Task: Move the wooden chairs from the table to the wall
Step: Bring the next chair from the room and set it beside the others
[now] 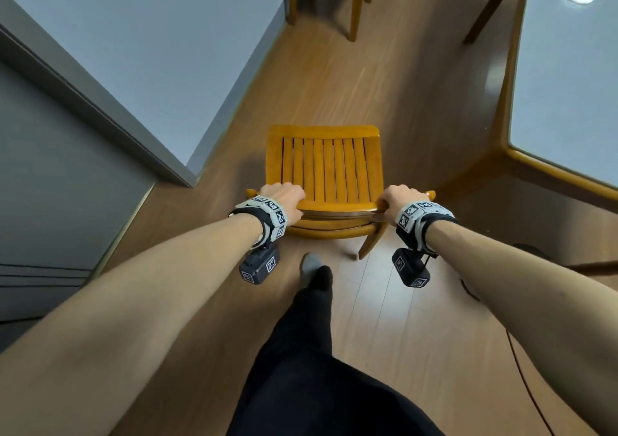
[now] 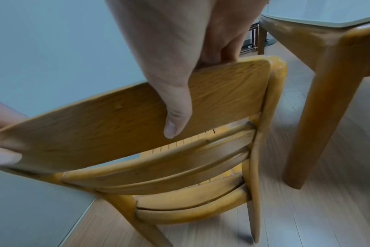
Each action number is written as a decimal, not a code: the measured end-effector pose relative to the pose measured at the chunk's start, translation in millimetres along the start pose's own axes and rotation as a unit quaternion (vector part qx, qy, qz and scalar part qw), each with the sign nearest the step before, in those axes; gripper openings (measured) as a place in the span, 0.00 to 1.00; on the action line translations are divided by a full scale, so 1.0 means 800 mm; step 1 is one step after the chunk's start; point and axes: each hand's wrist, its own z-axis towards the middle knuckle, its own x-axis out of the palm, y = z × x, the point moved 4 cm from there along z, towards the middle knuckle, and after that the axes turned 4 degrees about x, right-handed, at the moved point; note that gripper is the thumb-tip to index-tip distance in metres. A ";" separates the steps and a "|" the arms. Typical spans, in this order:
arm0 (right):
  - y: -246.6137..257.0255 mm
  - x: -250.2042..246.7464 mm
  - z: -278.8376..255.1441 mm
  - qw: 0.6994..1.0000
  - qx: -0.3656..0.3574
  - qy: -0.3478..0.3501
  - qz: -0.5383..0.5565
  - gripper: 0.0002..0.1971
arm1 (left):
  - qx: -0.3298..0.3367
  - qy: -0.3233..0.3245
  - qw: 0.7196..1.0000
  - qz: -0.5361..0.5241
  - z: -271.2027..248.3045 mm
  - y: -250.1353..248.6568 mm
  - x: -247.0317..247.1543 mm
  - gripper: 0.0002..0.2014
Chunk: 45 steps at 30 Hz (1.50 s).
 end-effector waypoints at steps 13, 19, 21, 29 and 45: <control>-0.035 -0.199 0.244 1.000 0.010 0.011 -0.009 0.15 | 0.006 -0.012 1.000 -0.012 0.264 0.054 -0.167 0.17; -0.065 -0.298 0.358 1.000 -0.007 0.021 -0.015 0.21 | -0.020 0.013 0.999 -0.023 0.376 0.052 -0.246 0.11; -0.073 -0.331 0.397 0.999 -0.029 0.022 -0.029 0.20 | -0.043 0.020 0.998 -0.027 0.412 0.054 -0.272 0.11; -0.097 -0.470 0.546 0.990 -0.110 0.019 -0.089 0.21 | -0.123 -0.003 0.988 -0.089 0.547 0.065 -0.380 0.10; -0.054 -0.733 0.796 0.963 -0.199 -0.039 -0.180 0.09 | -0.163 -0.048 0.979 -0.109 0.766 0.160 -0.573 0.12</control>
